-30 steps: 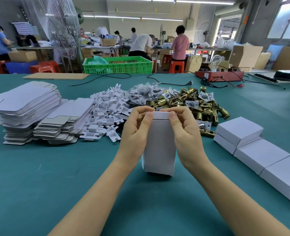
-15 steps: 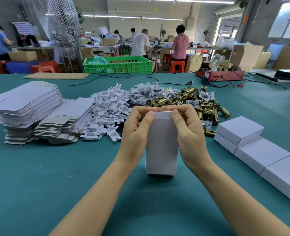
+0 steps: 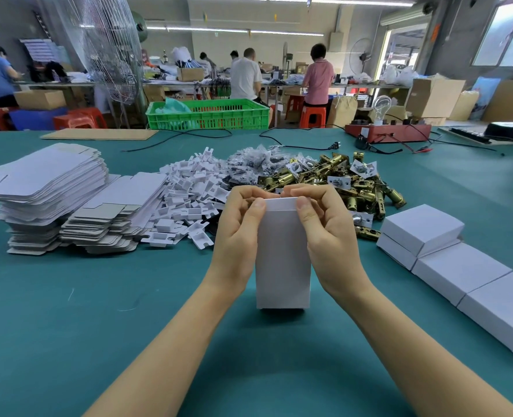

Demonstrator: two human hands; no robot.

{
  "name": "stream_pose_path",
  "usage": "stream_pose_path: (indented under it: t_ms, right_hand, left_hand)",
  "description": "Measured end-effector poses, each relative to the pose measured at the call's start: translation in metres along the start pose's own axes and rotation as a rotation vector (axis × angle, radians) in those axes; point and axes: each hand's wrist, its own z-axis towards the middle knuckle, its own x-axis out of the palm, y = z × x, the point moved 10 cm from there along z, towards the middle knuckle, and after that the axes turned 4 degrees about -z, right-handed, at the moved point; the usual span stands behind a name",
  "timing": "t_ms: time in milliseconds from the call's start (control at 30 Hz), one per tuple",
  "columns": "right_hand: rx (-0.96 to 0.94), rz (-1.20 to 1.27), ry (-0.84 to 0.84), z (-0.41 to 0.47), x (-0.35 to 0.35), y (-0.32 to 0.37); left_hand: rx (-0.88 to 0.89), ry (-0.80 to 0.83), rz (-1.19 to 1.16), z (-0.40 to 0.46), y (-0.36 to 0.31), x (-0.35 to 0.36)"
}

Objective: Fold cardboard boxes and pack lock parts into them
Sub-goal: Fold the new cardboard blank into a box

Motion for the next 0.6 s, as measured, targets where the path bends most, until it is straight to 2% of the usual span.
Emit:
stream_pose_path:
  t_ms: [333,600]
  right_hand:
    - [0.002,0.032,0.001,0.000,0.000,0.002]
    - [0.021,0.078,0.023,-0.002,0.004,0.002]
  left_hand:
    - [0.069,0.024,0.125,0.001,-0.007,0.001]
    - [0.070,0.004,0.112,0.003,-0.008,-0.001]
